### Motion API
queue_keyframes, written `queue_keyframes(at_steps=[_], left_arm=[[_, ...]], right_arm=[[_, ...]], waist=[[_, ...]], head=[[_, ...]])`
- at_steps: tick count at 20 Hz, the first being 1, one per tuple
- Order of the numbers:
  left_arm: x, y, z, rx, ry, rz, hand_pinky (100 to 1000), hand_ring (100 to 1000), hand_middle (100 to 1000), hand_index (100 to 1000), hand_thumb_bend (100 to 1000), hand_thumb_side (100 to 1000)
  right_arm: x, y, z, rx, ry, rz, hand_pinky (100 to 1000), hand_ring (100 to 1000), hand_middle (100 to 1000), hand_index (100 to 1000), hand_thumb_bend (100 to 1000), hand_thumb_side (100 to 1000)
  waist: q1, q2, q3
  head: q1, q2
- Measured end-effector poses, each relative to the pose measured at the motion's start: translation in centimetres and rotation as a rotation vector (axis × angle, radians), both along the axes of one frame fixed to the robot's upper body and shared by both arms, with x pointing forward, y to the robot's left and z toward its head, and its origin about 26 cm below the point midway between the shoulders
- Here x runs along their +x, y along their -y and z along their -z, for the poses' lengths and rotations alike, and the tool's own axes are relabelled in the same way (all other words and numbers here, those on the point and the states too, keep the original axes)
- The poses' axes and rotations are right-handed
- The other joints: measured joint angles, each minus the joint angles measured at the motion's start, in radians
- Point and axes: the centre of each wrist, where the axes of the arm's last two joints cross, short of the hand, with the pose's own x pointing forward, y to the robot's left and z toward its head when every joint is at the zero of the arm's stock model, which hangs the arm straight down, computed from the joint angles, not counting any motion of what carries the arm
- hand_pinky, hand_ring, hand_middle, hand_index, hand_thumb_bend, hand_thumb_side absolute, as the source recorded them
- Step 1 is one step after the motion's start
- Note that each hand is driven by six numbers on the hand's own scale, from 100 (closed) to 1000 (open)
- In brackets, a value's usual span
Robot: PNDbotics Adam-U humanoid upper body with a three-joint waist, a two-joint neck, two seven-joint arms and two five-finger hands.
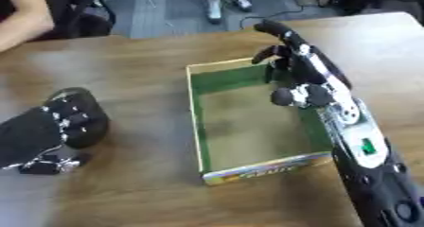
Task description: Pick up objects on the table and place them in the box.
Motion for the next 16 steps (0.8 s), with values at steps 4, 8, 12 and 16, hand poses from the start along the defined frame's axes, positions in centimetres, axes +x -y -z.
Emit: queue_keyframes(at_steps=[4, 8, 12, 16], left_arm=[[0.1, 0.1, -0.1, 0.04, 0.008, 0.0, 676, 643, 709, 784, 252, 363], [0.1, 0.5, -0.2, 0.15, 0.018, 0.006, 536, 525, 653, 771, 134, 304], [0.1, 0.8, -0.1, 0.151, 0.016, 0.018, 243, 329, 533, 723, 100, 253], [0.1, 1.3, 0.3, 0.153, 0.007, 0.036, 100, 102, 366, 625, 100, 249]], right_arm=[[0.0, 0.0, 0.0, 0.0, 0.0, 0.0, 393, 654, 941, 992, 1000, 541], [0.0, 0.0, -0.1, 0.001, 0.002, -0.001, 393, 654, 941, 992, 1000, 541], [0.0, -0.1, -0.1, 0.003, 0.002, -0.002, 393, 654, 942, 993, 1000, 541], [0.0, -0.2, -0.1, 0.003, 0.002, -0.003, 393, 654, 942, 993, 1000, 541]], waist=[[-0.001, -0.002, 0.001], [-0.001, -0.003, 0.002], [-0.001, -0.003, 0.003], [0.0, -0.005, 0.003]], head=[[0.0, 0.0], [0.0, 0.0], [0.0, 0.0], [0.0, 0.0]])
